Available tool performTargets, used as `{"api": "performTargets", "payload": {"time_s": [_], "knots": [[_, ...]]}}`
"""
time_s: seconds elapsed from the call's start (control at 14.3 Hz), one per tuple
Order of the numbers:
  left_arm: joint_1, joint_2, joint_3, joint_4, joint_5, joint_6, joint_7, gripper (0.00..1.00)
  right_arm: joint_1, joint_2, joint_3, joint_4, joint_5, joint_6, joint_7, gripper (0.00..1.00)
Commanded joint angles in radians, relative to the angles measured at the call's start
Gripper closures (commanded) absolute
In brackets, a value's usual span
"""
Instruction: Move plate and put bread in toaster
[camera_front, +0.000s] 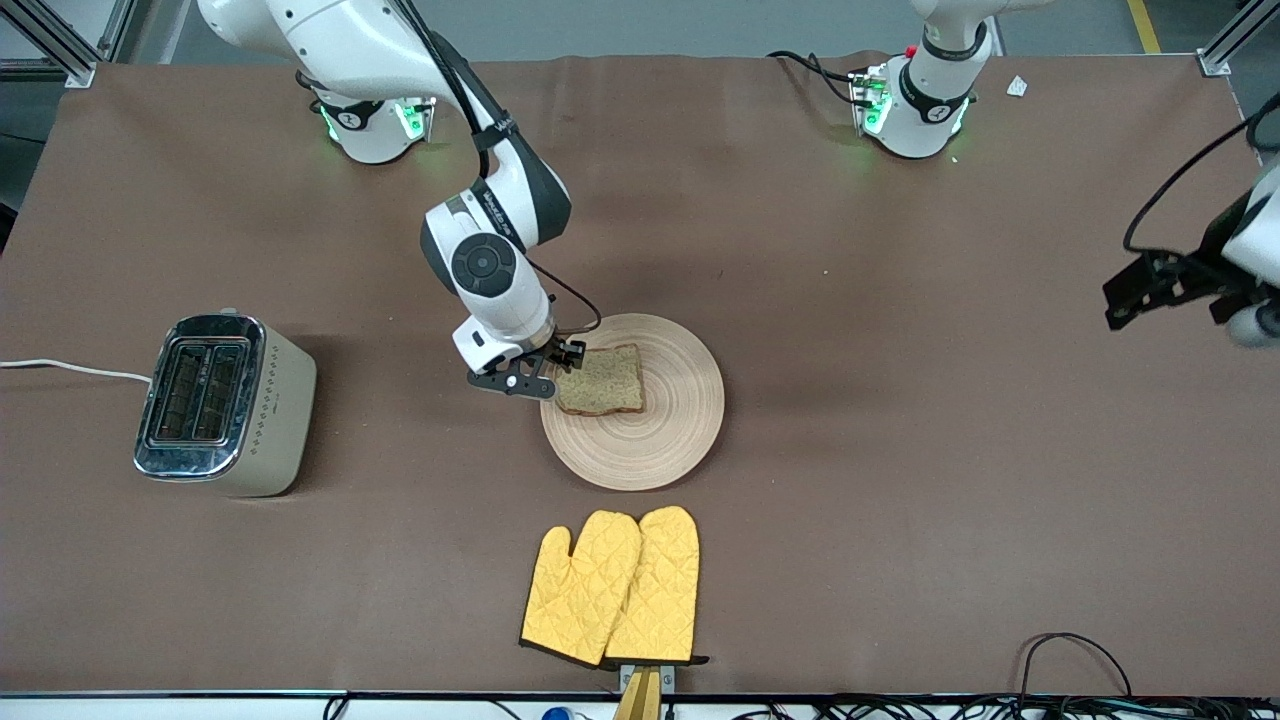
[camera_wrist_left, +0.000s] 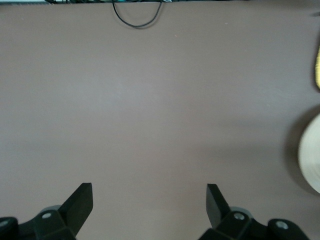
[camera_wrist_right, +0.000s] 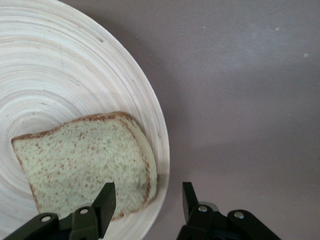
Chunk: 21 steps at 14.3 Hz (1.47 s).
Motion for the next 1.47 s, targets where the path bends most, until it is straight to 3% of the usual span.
{"api": "performTargets", "payload": {"time_s": [0.0, 0.07, 0.35, 0.84, 0.98, 1.12, 1.26, 1.4], "knots": [[-0.072, -0.085, 0.106, -0.063, -0.055, -0.058, 0.012, 0.00, 0.002, 0.053, 0.005, 0.040, 0.000, 0.029, 0.023, 0.46], [-0.095, -0.116, 0.140, -0.089, -0.056, -0.066, 0.014, 0.00, 0.001, 0.057, 0.005, 0.053, 0.000, 0.023, 0.020, 0.47], [-0.086, -0.136, 0.145, -0.112, -0.065, -0.075, 0.094, 0.00, -0.001, 0.059, 0.005, 0.056, 0.000, 0.022, 0.017, 0.60], [-0.083, -0.138, 0.149, -0.109, -0.064, -0.098, 0.083, 0.00, 0.004, 0.085, 0.005, 0.057, -0.003, 0.034, 0.023, 0.61], [-0.083, -0.138, 0.149, -0.109, -0.064, -0.100, 0.082, 0.00, 0.007, 0.086, 0.005, 0.057, -0.002, 0.035, 0.025, 0.72], [-0.083, -0.136, 0.149, -0.109, -0.065, -0.098, 0.078, 0.00, 0.007, 0.088, 0.004, 0.057, -0.002, 0.055, 0.029, 0.74], [-0.081, -0.130, 0.149, -0.110, -0.073, -0.098, 0.075, 0.00, 0.007, 0.096, 0.005, 0.057, 0.003, 0.080, 0.029, 0.89], [-0.084, -0.127, 0.149, -0.109, -0.085, -0.092, 0.072, 0.00, 0.007, 0.105, 0.005, 0.066, 0.001, 0.084, 0.029, 0.97]]}}
